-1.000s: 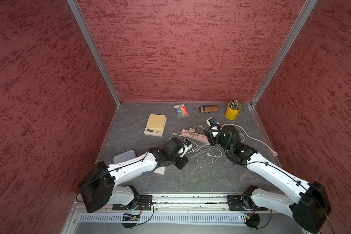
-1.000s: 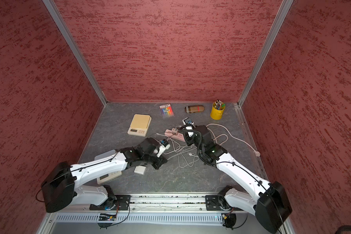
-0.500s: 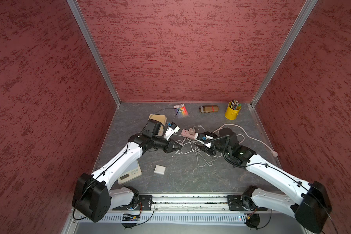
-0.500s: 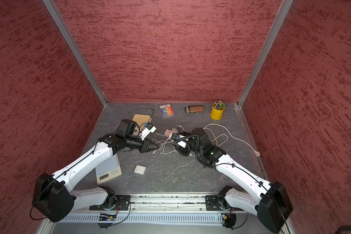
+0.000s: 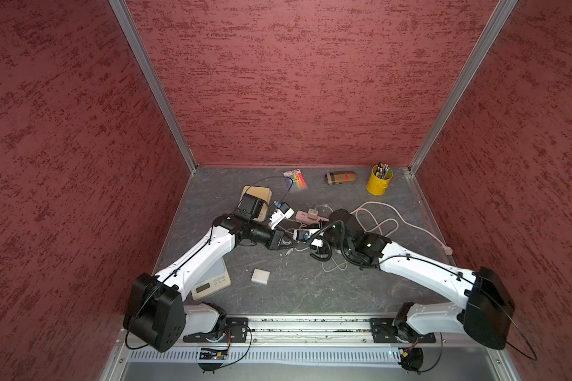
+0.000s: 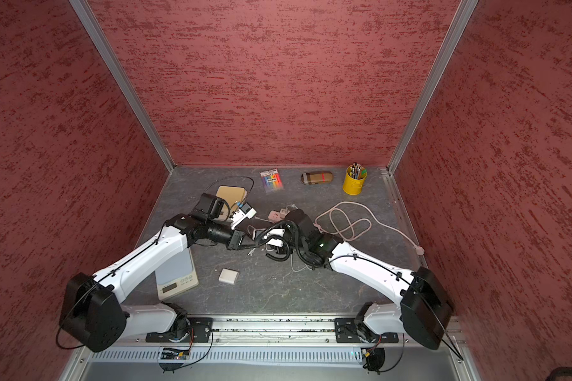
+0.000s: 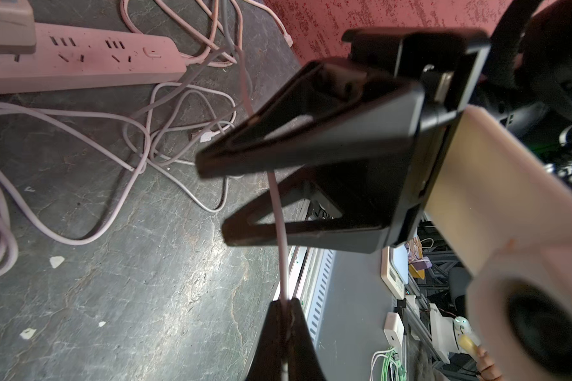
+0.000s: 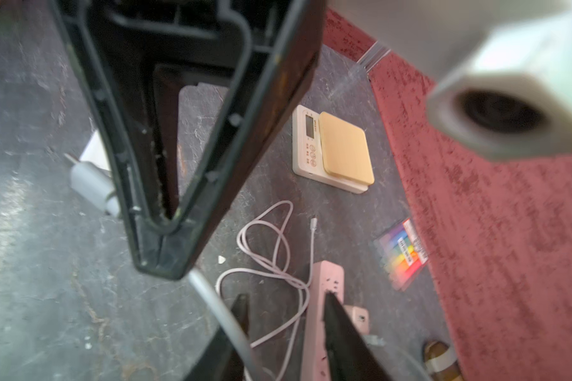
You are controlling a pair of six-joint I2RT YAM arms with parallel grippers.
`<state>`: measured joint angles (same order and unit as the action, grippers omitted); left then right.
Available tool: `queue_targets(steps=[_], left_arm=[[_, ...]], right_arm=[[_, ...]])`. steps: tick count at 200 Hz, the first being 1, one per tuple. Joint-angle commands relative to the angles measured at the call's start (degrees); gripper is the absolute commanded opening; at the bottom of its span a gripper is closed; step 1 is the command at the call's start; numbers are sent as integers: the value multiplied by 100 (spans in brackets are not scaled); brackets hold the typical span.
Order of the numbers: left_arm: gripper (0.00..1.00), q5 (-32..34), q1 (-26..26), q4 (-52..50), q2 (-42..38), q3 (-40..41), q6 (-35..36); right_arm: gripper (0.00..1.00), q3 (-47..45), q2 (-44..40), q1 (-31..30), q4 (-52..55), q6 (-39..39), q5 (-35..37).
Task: Charge the electronic scale
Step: Adjust the charging cable at the center of the board.
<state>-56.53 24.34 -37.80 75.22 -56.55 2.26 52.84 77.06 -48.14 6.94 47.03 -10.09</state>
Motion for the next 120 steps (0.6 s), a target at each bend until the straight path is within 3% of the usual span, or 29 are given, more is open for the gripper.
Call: queue_targets(steps=[1, 4, 24, 42, 57, 87, 120], left_arm=[[0, -213, -73, -124, 53, -171, 219], [0, -216, -84, -120, 46, -172, 222], [0, -57, -249, 52, -75, -76, 112], [40, 211, -473, 582, -471, 201, -150], [50, 346, -751, 1375, -985, 623, -535], [51, 500, -1325, 2938, -1756, 1433, -1544], [49, 498, -1423, 3550, -1708, 1717, -2289]], right_arm=[[5, 259, 237, -128, -113, 153, 51], [0, 276, 258, -134, -113, 152, 46], [0, 351, 338, -143, -164, -212, 14], [0, 651, 514, -136, 216, -802, 97], [0, 920, 812, -125, 662, -1136, 142], [0, 1061, 1063, -26, 830, -1943, 35], [0, 1060, 1117, 6, 642, -2448, 120]])
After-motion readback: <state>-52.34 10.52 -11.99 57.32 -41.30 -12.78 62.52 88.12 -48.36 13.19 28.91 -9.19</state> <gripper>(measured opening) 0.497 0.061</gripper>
